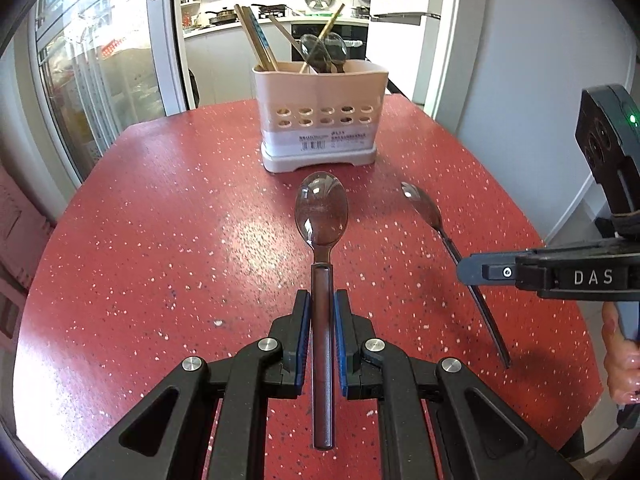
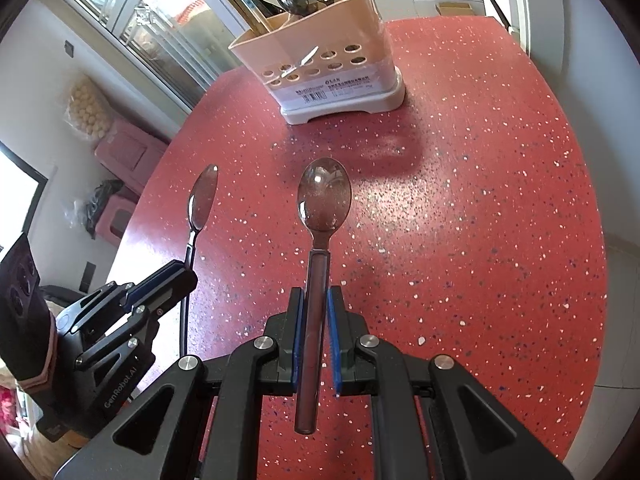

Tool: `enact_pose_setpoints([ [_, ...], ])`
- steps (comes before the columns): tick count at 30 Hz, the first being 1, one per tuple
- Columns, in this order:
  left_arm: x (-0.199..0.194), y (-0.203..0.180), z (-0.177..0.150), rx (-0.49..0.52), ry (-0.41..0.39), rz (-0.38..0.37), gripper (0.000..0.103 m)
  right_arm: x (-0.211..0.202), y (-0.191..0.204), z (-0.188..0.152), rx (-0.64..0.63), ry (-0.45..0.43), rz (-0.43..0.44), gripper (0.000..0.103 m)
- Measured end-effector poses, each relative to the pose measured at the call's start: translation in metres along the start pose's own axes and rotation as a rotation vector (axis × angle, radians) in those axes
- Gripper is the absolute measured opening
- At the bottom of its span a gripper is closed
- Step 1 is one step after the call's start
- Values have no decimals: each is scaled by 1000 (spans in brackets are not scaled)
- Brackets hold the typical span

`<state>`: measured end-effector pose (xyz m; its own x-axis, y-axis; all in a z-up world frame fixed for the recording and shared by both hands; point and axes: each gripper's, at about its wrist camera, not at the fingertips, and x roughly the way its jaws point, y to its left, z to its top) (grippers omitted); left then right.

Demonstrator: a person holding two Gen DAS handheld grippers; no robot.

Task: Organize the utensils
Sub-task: 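Carry both spoons up over the beige holder with both tools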

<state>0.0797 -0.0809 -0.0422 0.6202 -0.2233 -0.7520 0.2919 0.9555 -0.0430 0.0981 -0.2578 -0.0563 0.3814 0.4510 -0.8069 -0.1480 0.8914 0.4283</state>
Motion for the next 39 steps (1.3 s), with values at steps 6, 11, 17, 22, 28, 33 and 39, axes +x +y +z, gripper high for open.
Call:
enact_pose_setpoints([
  [6, -8, 13, 19, -53, -40, -23, 40, -10, 0, 12, -10, -32, 25, 12],
  [11, -14, 22, 44, -82, -94, -22, 40, -21, -2, 29, -11, -69, 39, 12],
  [17, -17, 37, 82, -125, -152, -28, 40, -38, -1, 55, -22, -125, 57, 12],
  [22, -15, 49, 117, -152, -199, -22, 40, -52, 0, 87, -25, -192, 81, 12],
  [28, -5, 64, 173, -179, -293, -16, 40, -63, 5, 140, -43, -288, 109, 12],
  [33, 16, 73, 208, -211, -354, -28, 40, -61, 10, 182, -82, -362, 108, 12],
  [39, 43, 79, 241, -237, -422, -44, 40, -47, 13, 224, -121, -437, 67, 12],
])
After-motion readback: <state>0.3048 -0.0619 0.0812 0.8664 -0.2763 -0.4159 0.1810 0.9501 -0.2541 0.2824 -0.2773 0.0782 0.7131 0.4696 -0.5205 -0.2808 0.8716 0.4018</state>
